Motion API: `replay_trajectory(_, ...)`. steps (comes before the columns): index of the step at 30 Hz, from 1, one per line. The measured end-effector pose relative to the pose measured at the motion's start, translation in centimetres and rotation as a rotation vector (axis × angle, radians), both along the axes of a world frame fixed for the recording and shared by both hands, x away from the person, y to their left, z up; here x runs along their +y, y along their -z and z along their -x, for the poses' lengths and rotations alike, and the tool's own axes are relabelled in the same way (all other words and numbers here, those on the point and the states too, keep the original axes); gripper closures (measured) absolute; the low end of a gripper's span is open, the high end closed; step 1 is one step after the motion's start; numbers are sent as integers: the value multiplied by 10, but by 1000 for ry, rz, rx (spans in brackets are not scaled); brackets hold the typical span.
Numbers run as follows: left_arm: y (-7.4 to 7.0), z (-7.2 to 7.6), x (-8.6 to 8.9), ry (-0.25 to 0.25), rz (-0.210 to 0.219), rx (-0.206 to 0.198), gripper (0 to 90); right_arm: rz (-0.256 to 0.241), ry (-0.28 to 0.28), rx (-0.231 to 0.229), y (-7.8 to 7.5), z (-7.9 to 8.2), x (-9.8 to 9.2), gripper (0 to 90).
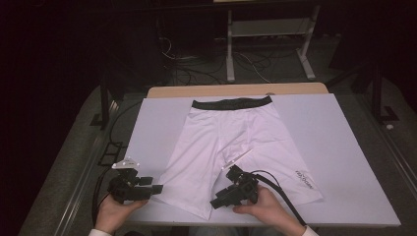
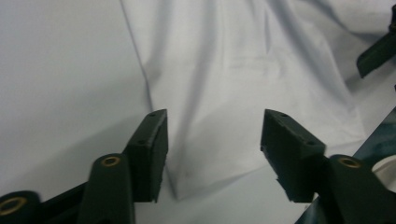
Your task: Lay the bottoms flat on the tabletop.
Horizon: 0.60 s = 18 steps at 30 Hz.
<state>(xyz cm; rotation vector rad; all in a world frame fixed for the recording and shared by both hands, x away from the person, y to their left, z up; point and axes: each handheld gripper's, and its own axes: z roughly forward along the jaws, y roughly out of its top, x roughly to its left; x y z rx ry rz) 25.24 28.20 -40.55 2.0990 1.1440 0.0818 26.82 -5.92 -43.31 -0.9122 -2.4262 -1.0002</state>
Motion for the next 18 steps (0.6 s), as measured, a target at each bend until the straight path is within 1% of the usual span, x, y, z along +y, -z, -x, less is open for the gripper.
replay_trajectory(1, -1, 0, -1, 3, 4, -3, 329, 0, 10, -15, -3, -2, -4, 454)
replay_trajectory(2, -2, -1, -3, 11, 10, -12, 313, 0, 13, -21, -4, -2, -6, 433)
replay_trajectory(4, -5, -3, -7, 18, 9, -26, 262, 6, 27, -47, -7, -4, -12, 378)
replay_trajectory(7, -9, -6, -13, 27, 19, -45, 211, 24, 47, -82, -12, -8, -20, 283)
replay_trajectory(11, -12, -10, -21, 35, 25, -63, 143, 33, 83, -112, -18, -14, -33, 182)
replay_trajectory(14, -15, -15, -28, 45, 21, -76, 114, 34, 104, -132, -23, -19, -42, 137)
replay_trajectory(15, -16, -16, -30, 49, 22, -79, 98, 35, 110, -145, -25, -21, -46, 136)
replay_trajectory(18, -18, -20, -36, 65, 21, -99, 84, 32, 134, -152, -30, -25, -56, 131)
